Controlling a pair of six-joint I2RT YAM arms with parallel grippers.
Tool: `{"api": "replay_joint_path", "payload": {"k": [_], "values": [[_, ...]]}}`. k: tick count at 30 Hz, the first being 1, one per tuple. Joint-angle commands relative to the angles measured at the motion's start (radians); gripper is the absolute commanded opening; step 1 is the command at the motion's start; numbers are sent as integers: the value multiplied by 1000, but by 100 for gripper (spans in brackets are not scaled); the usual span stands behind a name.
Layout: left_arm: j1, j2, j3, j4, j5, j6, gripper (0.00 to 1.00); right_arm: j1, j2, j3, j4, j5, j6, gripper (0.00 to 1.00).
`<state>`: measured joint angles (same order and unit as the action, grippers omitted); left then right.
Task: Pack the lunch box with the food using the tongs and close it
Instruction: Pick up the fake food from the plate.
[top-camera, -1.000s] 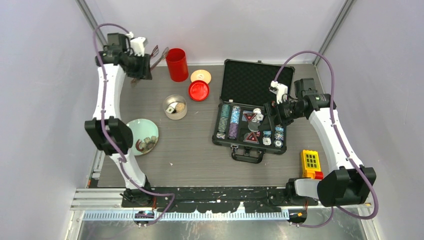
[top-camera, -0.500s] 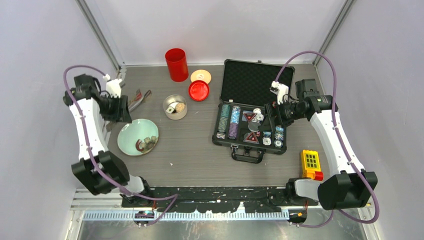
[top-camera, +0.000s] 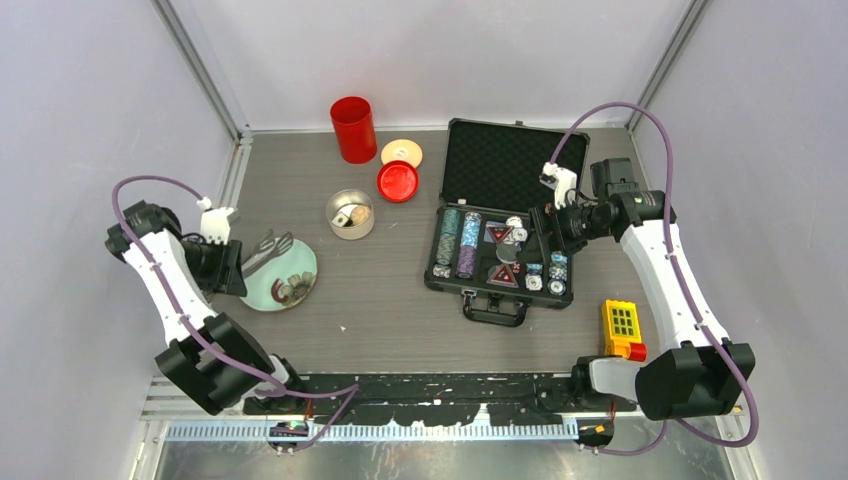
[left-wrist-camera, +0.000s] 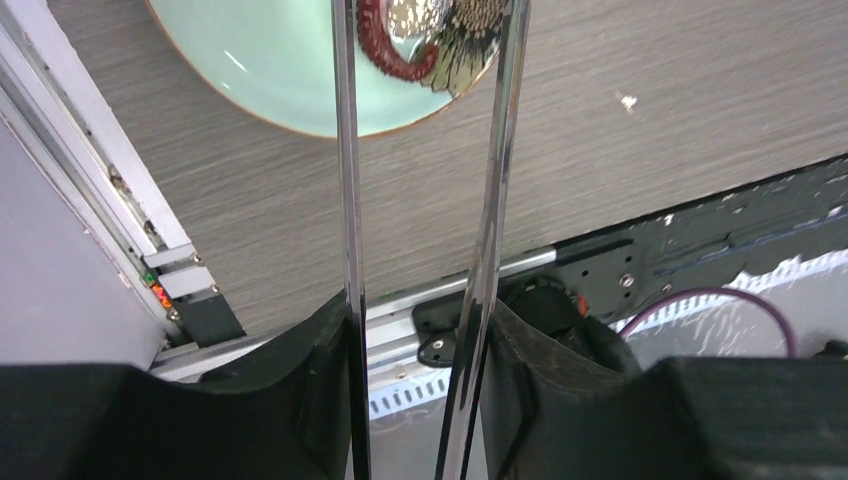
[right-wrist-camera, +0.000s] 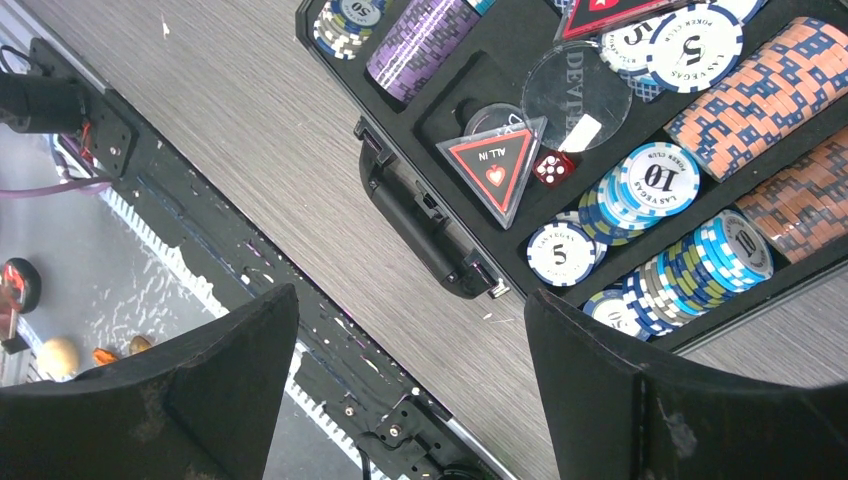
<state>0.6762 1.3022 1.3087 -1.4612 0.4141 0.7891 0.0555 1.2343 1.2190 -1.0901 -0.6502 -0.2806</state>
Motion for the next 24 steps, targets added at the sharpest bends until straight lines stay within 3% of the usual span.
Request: {"api": "replay_joint_path", "payload": {"k": [1, 15, 24], "values": [[25, -37, -42, -15, -63, 105, 43, -5, -29, 10, -4, -29, -21, 88], [35, -58, -173, 53, -213, 128, 35, -3, -11, 4, -6, -27, -85, 88], [33, -147, -249, 138, -290, 137, 35, -3, 14, -5, -4, -38, -99, 88]]}}
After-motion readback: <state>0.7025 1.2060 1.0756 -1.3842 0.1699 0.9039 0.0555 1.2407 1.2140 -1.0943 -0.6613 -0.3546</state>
